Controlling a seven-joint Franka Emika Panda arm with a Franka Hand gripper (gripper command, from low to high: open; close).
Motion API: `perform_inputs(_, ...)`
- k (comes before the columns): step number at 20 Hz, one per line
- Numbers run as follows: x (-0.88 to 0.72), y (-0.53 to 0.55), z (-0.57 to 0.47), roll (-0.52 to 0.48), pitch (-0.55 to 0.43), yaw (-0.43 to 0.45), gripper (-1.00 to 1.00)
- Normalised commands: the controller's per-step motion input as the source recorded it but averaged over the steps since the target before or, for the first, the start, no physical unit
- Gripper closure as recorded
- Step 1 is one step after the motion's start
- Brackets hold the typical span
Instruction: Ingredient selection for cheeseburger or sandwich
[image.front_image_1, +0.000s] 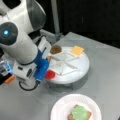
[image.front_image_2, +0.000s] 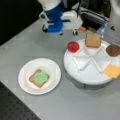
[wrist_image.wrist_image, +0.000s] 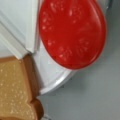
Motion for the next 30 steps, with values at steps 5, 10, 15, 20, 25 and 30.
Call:
perform_inputs(5, 0.15, -0.29, -0.17, 0.359, 0.109, -0.045, -1.0)
perform_inputs(10, 0.18, -0.29, -0.16, 0.497, 0.133, -0.09, -1.0)
perform_inputs(15, 0.26, -0.25, -0.08, 0.548, 0.14, -0.062, -1.0)
perform_inputs(20, 0.36, -0.26, 0.05, 0.5, 0.184, 0.026, -1.0)
perform_inputs(25, 0.51, -0.26, 0.09, 0.478, 0.21, 0.111, -1.0)
perform_inputs(30, 0.5, -0.26, -0.01, 0.395, 0.157, 0.108, -1.0)
